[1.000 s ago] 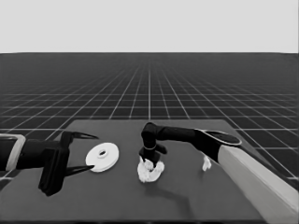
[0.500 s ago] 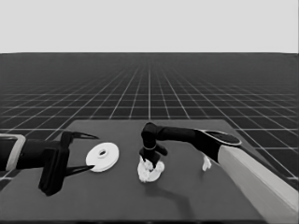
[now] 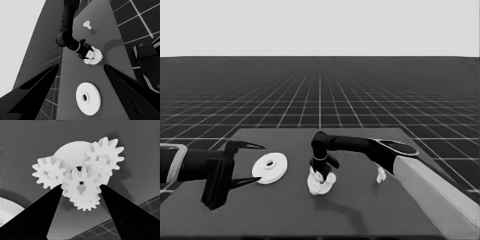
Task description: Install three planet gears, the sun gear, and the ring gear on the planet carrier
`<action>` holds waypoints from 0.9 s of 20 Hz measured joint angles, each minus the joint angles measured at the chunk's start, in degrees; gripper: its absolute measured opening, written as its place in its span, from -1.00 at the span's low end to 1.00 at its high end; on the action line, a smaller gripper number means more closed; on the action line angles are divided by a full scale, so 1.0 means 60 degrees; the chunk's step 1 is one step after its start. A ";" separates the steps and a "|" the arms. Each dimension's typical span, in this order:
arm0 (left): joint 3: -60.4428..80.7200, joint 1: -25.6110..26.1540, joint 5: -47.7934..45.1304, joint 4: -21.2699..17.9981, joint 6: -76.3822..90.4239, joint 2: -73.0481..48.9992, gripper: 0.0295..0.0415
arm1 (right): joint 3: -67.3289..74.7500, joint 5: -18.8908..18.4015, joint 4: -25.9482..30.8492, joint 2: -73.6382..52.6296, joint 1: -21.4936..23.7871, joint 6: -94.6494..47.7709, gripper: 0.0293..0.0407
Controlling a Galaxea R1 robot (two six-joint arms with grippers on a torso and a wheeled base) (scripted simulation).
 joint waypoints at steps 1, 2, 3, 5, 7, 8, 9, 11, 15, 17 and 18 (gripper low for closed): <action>0.0000 0.0000 0.0000 0.0000 0.0000 0.0000 0.49 | 0.0001 0.0000 0.0000 0.0001 0.0000 0.0100 -0.71; 0.0000 0.0000 0.0000 0.0000 0.0000 0.0000 0.49 | 0.0001 0.0000 0.0001 0.0001 -0.0001 0.0200 -0.71; 0.0000 0.0000 0.0000 0.0000 0.0000 0.0000 0.49 | 0.0001 0.0000 0.0001 0.0001 -0.0001 0.0300 -0.71; 0.0000 0.0000 0.0000 0.0000 0.0000 0.0000 0.49 | 0.0001 -0.0001 0.0001 0.0001 -0.0001 0.0500 -0.72; 0.0000 0.0000 0.0000 0.0000 0.0000 0.0000 0.49 | 0.0001 0.0000 0.0001 0.0001 -0.0002 0.0700 -0.72; 0.0000 0.0000 0.0000 0.0000 0.0000 0.0000 0.49 | 0.0001 0.0000 0.0001 0.0002 -0.0002 0.0800 -0.72; 0.0000 0.0000 0.0000 0.0000 0.0000 0.0000 0.49 | 0.0002 0.0000 0.0001 0.0003 -0.0003 0.0900 -0.72; 0.0000 0.0000 0.0000 0.0000 0.0000 0.0000 0.49 | 0.0001 0.0000 0.0001 0.0001 -0.0003 0.1100 -0.71; 0.0000 0.0000 0.0000 0.0000 0.0000 0.0000 0.49 | 0.0000 0.0000 0.0001 0.0000 -0.0004 0.1500 -0.71; 0.0000 0.0000 0.0000 0.0000 0.0000 0.0000 0.49 | 0.0000 0.0000 0.0000 0.0001 -0.0004 0.1700 -0.72; 0.0000 0.0000 0.0000 0.0000 0.0000 0.0000 0.49 | 0.0000 0.0000 0.0000 0.0000 -0.0004 0.1800 -0.72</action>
